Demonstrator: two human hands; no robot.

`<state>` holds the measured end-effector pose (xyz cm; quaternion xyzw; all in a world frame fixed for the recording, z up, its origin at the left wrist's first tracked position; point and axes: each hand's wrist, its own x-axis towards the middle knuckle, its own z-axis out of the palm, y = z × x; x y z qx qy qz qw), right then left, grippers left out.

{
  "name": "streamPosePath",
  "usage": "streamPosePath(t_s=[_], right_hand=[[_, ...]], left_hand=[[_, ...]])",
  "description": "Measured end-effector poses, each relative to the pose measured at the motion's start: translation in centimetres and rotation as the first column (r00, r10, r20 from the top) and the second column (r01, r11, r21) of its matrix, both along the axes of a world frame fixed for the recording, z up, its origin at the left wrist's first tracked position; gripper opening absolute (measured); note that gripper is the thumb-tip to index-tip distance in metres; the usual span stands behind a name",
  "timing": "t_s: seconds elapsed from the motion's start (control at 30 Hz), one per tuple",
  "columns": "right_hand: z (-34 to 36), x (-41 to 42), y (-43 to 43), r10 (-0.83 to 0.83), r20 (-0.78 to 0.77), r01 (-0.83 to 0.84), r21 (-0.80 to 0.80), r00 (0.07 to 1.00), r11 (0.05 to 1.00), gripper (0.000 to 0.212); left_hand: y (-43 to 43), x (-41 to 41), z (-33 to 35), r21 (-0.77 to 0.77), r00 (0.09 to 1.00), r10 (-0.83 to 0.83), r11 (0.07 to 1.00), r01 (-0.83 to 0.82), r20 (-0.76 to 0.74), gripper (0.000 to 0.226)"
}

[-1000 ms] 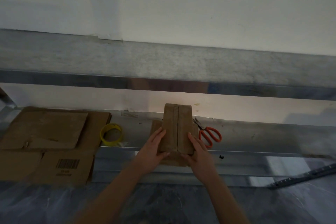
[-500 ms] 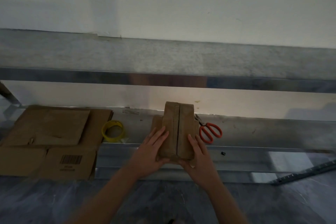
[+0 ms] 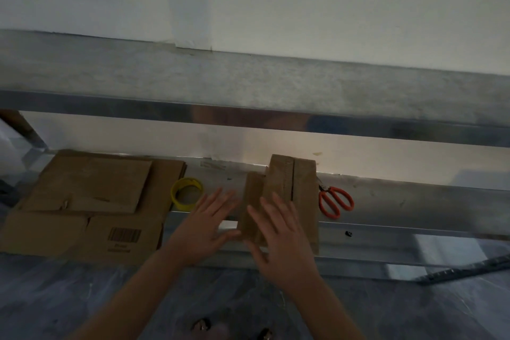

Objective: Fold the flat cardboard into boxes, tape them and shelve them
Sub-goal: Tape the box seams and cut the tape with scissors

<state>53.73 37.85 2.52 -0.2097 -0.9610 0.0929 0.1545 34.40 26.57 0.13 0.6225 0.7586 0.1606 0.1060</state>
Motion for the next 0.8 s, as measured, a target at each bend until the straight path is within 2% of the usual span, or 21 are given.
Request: streamPosePath(t_s=[0.17, 0.33, 0.4, 0.47, 0.6, 0.8], right_hand=[[-1.0, -5.7, -2.7, -0.045, 0.122, 0.049, -0.03, 0.992, 0.998, 0.056], [-3.7, -11.5, -5.3, -0.038, 0.174, 0.055, -0.09, 0.984, 0.994, 0.057], [-5.6, -13.1, -5.5, -0.059, 0.271, 0.11, -0.177, 0.961, 0.978, 0.06], [-7.4, -14.2, -5.0, -0.091, 0.371, 0.176, -0.2, 0.924, 0.964, 0.062], [-9.5, -16.5, -3.5, -0.132, 0.437, 0.238, -0.197, 0.89, 0.951, 0.058], [-10.3, -18.2, -2.2, -0.221, 0.437, 0.336, -0.205, 0.872, 0.919, 0.024]], left_hand=[[-4.0, -6.7, -2.1, -0.172, 0.991, 0.043, 0.983, -0.064, -0.124, 0.08], [-5.5, -11.2, -4.6, -0.234, 0.987, 0.004, 0.971, -0.042, -0.163, 0.086], [-5.3, -12.5, -5.6, -0.259, 0.982, -0.027, 0.966, -0.023, -0.188, 0.091], [-4.9, -13.5, -6.4, -0.28, 0.974, -0.058, 0.96, -0.005, -0.217, 0.092], [-3.5, -15.2, -7.5, -0.334, 0.955, -0.105, 0.942, 0.006, -0.279, 0.07], [-2.4, -16.1, -7.9, -0.3, 0.965, -0.147, 0.951, 0.077, -0.219, 0.045]])
